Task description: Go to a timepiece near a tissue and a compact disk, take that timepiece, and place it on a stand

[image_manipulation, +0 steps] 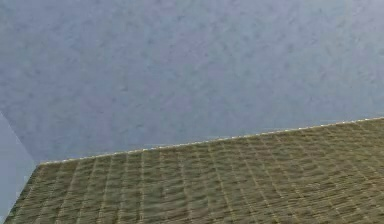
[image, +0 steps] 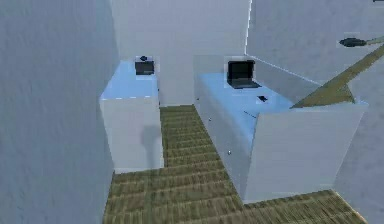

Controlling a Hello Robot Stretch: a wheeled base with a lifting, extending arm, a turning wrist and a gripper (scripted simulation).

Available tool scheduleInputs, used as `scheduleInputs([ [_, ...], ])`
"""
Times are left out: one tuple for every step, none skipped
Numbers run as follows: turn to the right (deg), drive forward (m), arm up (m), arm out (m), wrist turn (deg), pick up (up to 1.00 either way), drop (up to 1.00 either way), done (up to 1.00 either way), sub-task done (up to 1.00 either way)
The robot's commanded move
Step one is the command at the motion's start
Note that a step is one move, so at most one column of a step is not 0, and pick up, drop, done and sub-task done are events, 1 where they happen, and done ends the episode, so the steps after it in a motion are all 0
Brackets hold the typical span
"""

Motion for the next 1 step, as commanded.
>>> scheduleInputs([
  [0.0,1.0,0.0,0.0,0.0,0.0,0.0,0.0,0.0],
])
